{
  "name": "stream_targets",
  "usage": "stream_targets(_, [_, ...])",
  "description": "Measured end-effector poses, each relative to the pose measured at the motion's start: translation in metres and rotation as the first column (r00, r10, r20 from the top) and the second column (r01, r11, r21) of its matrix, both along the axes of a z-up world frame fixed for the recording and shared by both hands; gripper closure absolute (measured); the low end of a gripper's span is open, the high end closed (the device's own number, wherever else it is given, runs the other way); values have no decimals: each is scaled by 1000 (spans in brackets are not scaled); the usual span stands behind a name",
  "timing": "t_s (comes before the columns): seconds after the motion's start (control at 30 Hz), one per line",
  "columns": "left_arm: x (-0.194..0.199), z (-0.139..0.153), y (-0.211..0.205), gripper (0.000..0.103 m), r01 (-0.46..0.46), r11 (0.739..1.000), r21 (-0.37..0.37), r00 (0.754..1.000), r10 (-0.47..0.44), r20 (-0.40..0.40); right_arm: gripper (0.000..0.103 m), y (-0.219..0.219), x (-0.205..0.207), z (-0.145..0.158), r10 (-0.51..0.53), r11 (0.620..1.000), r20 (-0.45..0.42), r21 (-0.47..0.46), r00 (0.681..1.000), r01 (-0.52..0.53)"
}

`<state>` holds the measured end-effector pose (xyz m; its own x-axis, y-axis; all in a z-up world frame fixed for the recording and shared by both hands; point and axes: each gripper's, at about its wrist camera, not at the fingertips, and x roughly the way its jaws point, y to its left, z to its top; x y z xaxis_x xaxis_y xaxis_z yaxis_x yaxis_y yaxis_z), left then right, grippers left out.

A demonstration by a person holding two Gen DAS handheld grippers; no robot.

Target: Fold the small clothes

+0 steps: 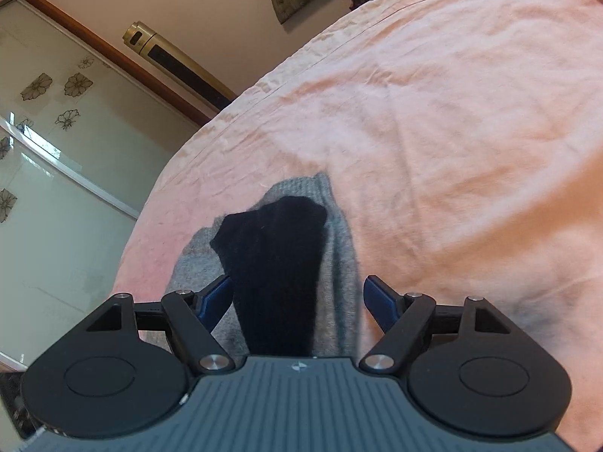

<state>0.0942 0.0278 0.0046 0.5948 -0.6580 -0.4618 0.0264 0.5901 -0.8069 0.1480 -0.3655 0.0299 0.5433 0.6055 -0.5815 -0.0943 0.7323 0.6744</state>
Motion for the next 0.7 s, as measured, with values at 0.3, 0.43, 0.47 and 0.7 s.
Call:
stream_targets(0.3, [50,-3,-35,75,74,988,133,997,-74,0,76,22,7,3,-6,999,-12,-52,1000,5])
stream_targets(0.43, [41,36,-10,76,36,980,194,992,-58,109,79,34,4,26,14,1000,64,-22,998,-12])
stream_targets(0.47, [46,42,-2,75,21,980,198,991,-47,128,79,39,6,32,20,1000,87,-4,996,-19])
stream_targets(0.7, [39,29,45,57,-38,967,253,999,42,-11,37,76,37,25,-62,997,24,-49,998,63])
